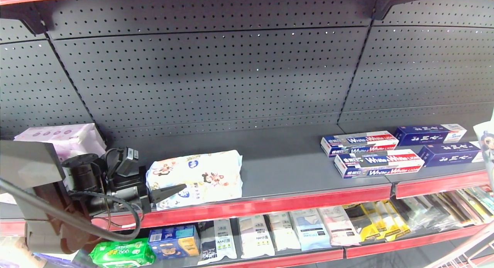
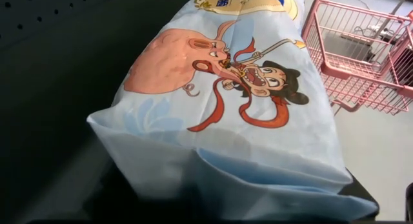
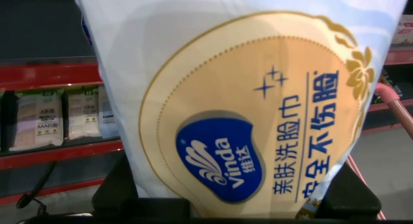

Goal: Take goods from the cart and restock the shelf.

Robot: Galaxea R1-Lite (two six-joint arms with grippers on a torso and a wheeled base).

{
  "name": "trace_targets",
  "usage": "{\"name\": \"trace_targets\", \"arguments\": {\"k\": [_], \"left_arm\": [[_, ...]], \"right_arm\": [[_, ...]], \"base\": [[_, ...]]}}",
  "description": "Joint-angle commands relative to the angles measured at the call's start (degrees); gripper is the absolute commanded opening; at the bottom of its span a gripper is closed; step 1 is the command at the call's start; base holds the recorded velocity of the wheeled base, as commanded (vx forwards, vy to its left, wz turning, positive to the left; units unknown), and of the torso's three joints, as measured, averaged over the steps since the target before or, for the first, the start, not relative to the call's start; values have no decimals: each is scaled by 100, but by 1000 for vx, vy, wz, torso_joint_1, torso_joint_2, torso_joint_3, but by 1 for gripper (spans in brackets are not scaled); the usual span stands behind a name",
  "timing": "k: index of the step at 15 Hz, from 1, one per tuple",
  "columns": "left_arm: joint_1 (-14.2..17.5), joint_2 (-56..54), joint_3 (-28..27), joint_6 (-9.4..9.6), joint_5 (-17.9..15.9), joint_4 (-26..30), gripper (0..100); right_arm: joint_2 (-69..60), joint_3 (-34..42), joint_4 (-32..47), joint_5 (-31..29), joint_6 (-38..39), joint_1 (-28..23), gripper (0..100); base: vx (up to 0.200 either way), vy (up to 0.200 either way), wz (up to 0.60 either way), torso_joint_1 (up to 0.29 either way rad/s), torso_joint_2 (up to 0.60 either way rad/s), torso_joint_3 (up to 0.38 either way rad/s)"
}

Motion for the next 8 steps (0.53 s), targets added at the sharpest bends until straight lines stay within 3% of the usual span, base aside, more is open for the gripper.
{"name": "trace_targets", "arguments": {"k": [1,8], "left_arm": [[-6,25,-8,23,2,-6,0],[-15,16,18,50,2,-6,0]], "right_arm": [[8,-1,-3,-7,-2,1,0],[52,-27,-3,-7,-2,1,0]], "base": [[0,0,0,0,0,0],[0,0,0,0,0,0]]}}
